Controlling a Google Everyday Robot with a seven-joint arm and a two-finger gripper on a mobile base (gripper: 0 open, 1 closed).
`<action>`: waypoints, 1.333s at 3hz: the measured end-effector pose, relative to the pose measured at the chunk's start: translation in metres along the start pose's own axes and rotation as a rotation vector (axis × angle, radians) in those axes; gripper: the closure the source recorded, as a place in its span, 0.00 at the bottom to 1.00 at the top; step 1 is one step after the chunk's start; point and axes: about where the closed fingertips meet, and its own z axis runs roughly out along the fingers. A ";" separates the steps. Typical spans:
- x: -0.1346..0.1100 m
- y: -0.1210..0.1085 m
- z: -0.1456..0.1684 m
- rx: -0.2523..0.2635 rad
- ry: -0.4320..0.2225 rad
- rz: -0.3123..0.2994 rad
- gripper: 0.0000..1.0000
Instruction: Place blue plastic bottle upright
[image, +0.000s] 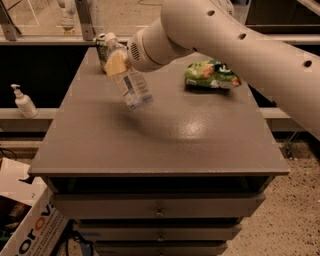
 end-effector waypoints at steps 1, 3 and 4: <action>-0.001 0.000 0.000 0.001 -0.004 0.005 1.00; 0.024 0.002 0.015 0.075 0.230 -0.078 1.00; 0.049 0.004 0.023 0.123 0.390 -0.133 1.00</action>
Offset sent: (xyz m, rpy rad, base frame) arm 0.0214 0.0124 0.0214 0.2157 -0.2667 0.0561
